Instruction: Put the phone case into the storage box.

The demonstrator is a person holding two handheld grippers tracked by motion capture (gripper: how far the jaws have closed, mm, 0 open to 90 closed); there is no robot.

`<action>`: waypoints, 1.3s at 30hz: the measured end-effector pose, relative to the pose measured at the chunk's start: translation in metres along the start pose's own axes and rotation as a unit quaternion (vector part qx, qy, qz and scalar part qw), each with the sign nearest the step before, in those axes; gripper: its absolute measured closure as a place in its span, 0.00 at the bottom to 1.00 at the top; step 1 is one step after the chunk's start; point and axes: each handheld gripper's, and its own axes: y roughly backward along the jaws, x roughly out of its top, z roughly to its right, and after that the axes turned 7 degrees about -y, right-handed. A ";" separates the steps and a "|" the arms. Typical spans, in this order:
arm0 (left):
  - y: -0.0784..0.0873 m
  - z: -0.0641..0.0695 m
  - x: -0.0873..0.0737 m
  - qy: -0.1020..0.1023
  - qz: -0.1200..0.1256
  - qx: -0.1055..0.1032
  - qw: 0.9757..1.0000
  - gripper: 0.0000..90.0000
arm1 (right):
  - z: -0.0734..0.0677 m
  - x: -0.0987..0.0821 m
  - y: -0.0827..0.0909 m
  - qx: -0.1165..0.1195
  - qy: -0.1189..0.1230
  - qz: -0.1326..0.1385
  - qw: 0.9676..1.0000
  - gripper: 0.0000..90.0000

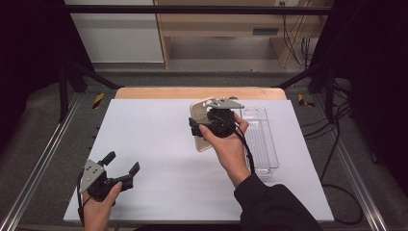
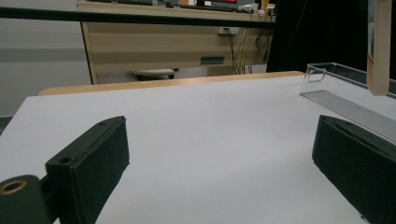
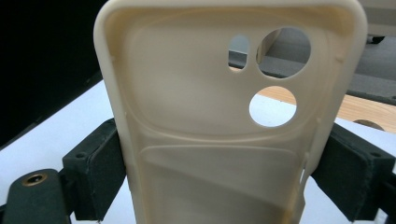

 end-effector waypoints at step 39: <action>0.000 -0.007 -0.012 0.005 -0.005 -0.011 1.000 0.04 | 0.065 0.039 0.017 -0.068 -0.045 0.028 0.996 0.14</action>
